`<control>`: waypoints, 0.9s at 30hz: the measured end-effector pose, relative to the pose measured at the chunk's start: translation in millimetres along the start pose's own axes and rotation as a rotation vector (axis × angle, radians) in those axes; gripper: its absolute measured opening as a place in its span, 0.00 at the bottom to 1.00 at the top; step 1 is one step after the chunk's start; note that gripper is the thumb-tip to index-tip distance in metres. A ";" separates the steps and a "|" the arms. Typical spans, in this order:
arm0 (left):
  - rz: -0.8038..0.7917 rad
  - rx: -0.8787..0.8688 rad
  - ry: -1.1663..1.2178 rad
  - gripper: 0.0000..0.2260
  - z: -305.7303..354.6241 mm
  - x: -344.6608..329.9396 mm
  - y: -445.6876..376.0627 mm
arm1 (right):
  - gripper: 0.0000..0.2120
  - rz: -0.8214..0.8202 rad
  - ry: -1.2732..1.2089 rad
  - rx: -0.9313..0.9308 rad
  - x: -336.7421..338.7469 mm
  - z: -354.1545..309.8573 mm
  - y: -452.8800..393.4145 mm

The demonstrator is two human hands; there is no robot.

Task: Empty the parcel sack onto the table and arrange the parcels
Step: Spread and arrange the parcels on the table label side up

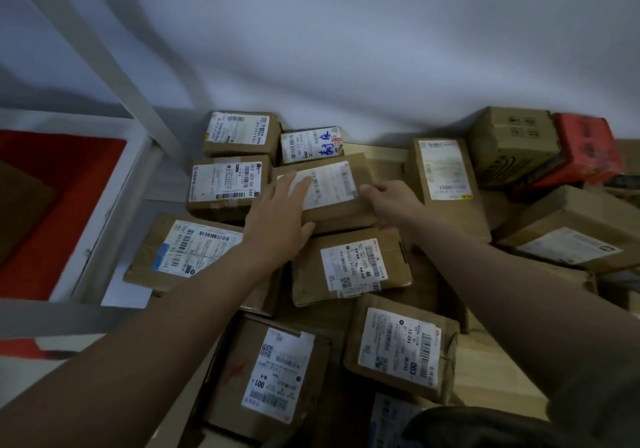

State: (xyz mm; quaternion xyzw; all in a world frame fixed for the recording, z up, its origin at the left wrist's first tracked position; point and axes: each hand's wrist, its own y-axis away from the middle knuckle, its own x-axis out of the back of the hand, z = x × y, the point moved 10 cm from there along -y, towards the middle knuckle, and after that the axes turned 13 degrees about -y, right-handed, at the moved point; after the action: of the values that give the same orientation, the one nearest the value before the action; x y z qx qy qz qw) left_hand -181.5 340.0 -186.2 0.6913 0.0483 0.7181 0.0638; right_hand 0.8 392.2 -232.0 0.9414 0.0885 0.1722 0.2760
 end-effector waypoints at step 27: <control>-0.161 -0.109 -0.105 0.28 72.0 -18.0 -5.2 | 0.50 0.207 0.928 0.486 94.9 -35.3 -10.0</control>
State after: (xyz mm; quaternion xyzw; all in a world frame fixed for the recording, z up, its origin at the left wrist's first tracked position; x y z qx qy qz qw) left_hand -108.8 340.9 -201.9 0.7173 0.0610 0.6751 0.1612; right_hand 74.7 442.6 -183.6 0.8068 0.1456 0.5714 -0.0367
